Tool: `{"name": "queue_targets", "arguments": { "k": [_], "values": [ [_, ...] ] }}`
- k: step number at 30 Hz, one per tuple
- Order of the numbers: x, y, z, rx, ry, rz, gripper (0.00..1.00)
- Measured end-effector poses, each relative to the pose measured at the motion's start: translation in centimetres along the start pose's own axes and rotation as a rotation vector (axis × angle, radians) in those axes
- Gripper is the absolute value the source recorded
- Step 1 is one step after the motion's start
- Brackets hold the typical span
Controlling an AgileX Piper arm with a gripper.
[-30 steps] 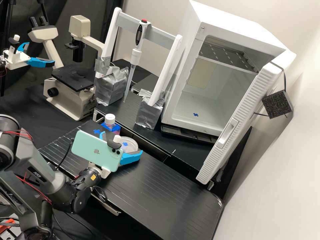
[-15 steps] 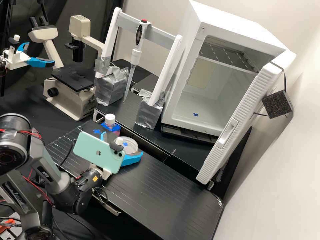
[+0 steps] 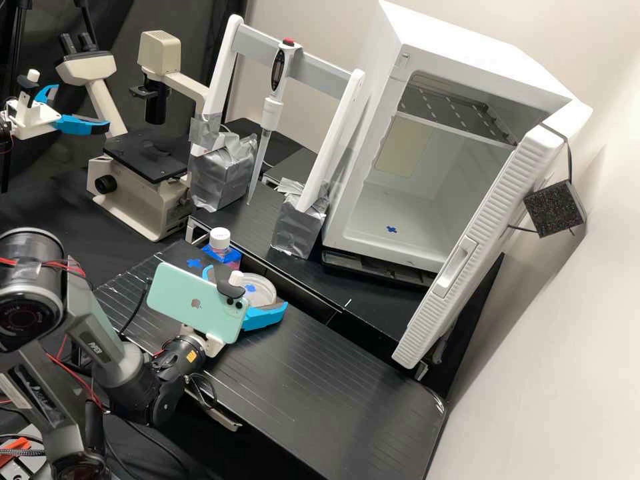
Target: Move the petri dish to the incubator
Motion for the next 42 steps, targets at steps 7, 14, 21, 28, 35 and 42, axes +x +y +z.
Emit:
{"name": "queue_targets", "arguments": {
  "k": [7, 14, 21, 28, 35, 42],
  "values": [
    [0.2, 0.0, 0.1, -0.014, 0.009, 0.018, 1.0],
    [0.4, 0.0, 0.1, -0.014, 0.016, 0.026, 1.0],
    [0.7, 0.0, 0.3, -0.013, 0.002, 0.039, 1.0],
    [1.0, 0.0, 0.5, -0.024, -0.004, 0.042, 1.0],
    [1.1, -0.1, 0.5, -0.017, -0.007, 0.042, 1.0],
    [1.1, -0.1, 0.5, -0.028, 0.006, 0.023, 1.0]
  ]
}}
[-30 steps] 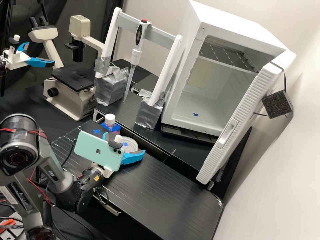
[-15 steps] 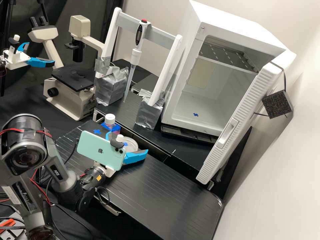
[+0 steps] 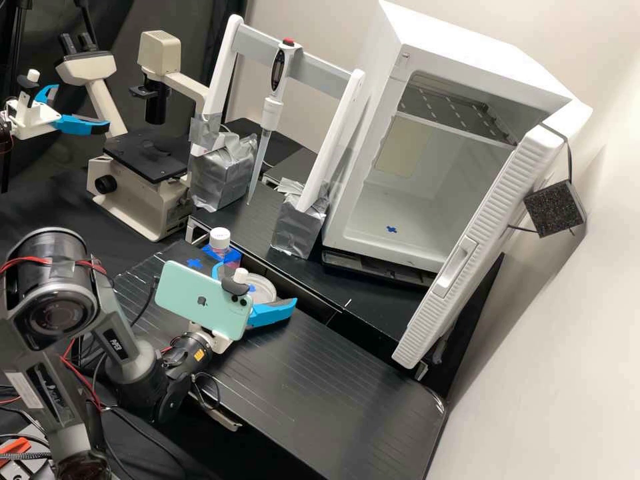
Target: Move the petri dish to the incubator
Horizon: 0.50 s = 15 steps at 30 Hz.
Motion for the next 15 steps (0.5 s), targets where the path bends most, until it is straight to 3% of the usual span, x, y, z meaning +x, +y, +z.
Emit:
{"name": "queue_targets", "arguments": {
  "k": [5, 6, 15],
  "values": [
    [-0.13, -0.01, -0.13, 0.003, 0.02, -0.023, 1.0],
    [-0.13, 0.0, -0.15, 0.004, 0.02, -0.023, 0.0],
    [-0.15, -0.02, -0.25, -0.001, 0.027, -0.027, 0.0]
  ]
}}
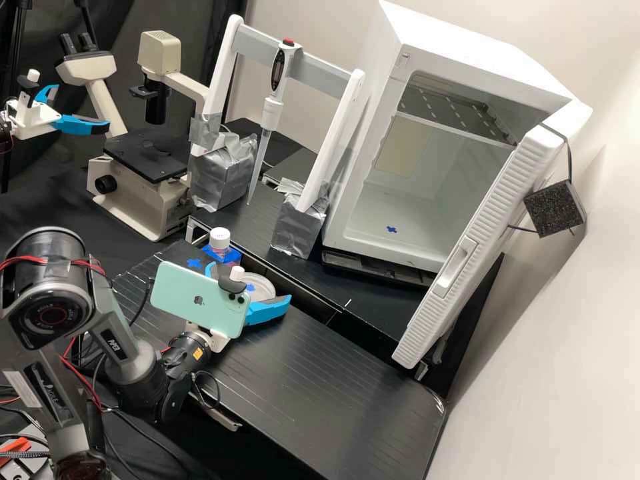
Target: Move the petri dish to the incubator
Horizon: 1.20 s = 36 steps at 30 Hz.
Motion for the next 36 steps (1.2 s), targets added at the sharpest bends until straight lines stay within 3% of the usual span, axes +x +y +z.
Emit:
{"name": "queue_targets", "arguments": {
  "k": [36],
  "values": [
    [-0.06, -0.3, -0.63, 0.01, 0.034, -0.025, 0.0]
  ]
}}
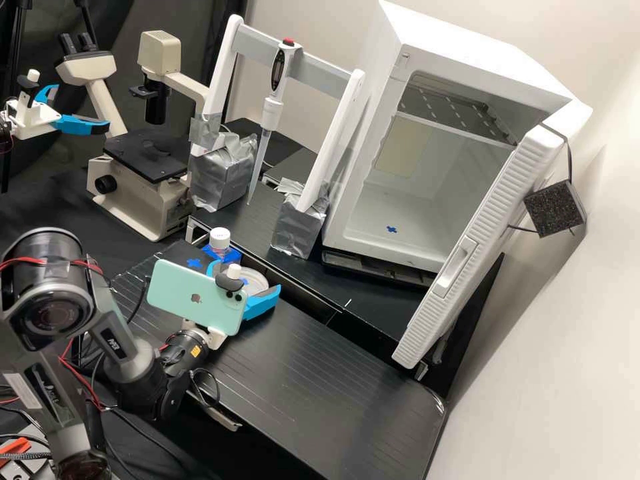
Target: Move the petri dish to the incubator
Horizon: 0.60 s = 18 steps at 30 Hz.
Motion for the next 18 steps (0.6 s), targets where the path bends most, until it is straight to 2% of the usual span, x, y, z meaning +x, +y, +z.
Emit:
{"name": "queue_targets", "arguments": {
  "k": [8, 18],
  "values": [
    [-1.3, 0.2, -0.7, 0.014, -0.001, -0.031, 0.0],
    [-2.1, 0.8, -1.2, 0.027, -0.009, -0.007, 0.0]
  ]
}}
